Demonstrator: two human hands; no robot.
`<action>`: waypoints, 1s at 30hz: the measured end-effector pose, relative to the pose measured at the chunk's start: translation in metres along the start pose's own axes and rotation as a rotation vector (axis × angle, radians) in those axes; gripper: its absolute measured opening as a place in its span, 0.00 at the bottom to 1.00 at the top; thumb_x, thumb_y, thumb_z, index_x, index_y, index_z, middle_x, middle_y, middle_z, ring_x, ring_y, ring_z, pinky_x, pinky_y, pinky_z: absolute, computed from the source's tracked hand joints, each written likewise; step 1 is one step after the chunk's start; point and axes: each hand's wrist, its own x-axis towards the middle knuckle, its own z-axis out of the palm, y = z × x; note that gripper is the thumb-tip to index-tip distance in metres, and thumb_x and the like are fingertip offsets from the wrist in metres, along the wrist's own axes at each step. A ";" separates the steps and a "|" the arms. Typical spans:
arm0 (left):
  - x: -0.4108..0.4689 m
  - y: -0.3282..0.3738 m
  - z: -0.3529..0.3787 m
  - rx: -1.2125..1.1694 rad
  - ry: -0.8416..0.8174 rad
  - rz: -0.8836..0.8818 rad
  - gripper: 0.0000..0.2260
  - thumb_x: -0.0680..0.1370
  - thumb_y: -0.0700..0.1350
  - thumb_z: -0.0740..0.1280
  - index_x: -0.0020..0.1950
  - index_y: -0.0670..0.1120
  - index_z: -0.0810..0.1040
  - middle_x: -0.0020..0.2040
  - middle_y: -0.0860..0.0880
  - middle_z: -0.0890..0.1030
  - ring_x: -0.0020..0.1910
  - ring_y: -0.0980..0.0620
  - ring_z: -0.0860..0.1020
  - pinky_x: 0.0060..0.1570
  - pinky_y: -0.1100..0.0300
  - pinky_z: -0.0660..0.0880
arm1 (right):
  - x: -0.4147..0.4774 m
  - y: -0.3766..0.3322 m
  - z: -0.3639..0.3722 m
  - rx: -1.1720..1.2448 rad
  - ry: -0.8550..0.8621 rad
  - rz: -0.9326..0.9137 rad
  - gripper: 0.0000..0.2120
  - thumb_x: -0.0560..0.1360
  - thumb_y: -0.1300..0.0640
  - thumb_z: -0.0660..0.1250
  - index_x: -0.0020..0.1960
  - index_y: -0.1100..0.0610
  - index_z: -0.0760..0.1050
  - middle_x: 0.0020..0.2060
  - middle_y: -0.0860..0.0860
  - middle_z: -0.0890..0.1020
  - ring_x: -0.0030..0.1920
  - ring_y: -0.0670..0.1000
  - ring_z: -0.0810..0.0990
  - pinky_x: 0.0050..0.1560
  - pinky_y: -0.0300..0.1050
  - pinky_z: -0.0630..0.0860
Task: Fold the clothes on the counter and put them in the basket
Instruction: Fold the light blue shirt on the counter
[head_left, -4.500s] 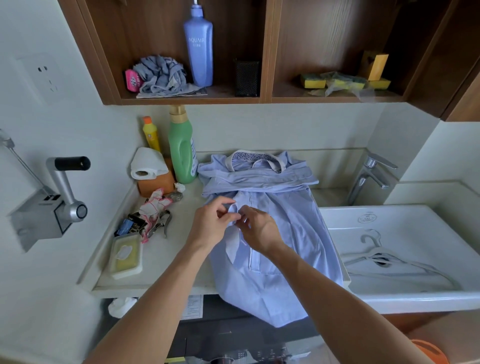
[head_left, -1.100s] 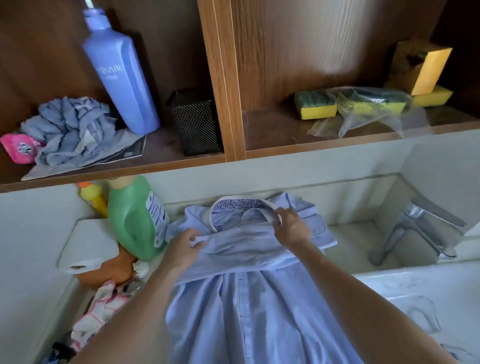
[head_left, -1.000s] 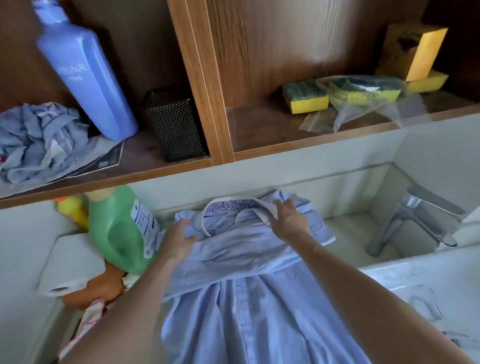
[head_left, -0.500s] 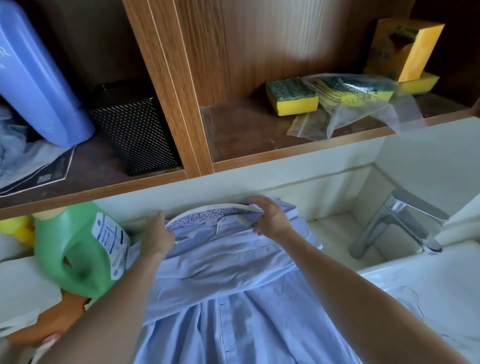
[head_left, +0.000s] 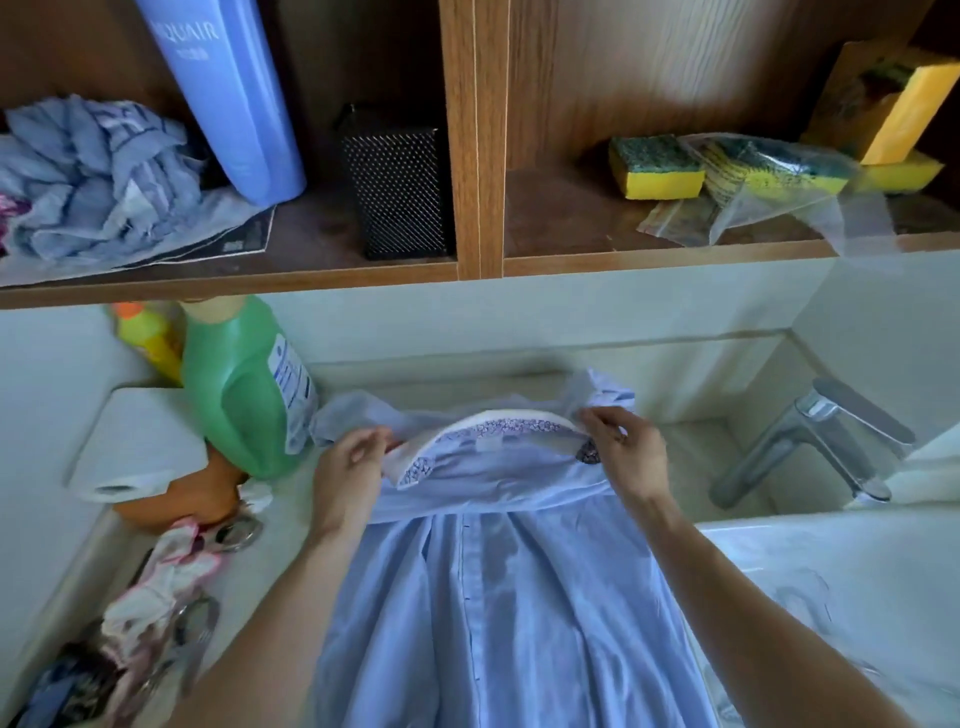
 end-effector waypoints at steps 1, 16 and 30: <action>-0.010 -0.015 0.001 0.011 -0.023 -0.060 0.08 0.77 0.41 0.67 0.47 0.51 0.84 0.44 0.52 0.86 0.49 0.48 0.84 0.47 0.57 0.77 | -0.010 0.015 0.000 -0.068 -0.018 0.069 0.06 0.76 0.57 0.71 0.41 0.47 0.82 0.36 0.50 0.84 0.39 0.44 0.81 0.44 0.38 0.77; 0.007 0.000 0.032 0.723 -0.636 0.326 0.20 0.73 0.47 0.75 0.64 0.51 0.77 0.55 0.51 0.78 0.54 0.51 0.78 0.54 0.56 0.74 | 0.006 0.016 0.058 -0.621 -0.453 -0.359 0.18 0.74 0.50 0.72 0.63 0.52 0.76 0.57 0.53 0.75 0.54 0.55 0.79 0.53 0.50 0.77; 0.024 -0.073 0.023 1.155 -0.365 0.373 0.43 0.73 0.77 0.45 0.78 0.50 0.64 0.78 0.39 0.63 0.75 0.36 0.64 0.70 0.36 0.62 | 0.018 0.061 0.069 -1.000 -0.215 -0.411 0.29 0.79 0.37 0.51 0.71 0.52 0.71 0.72 0.58 0.71 0.73 0.60 0.68 0.73 0.62 0.56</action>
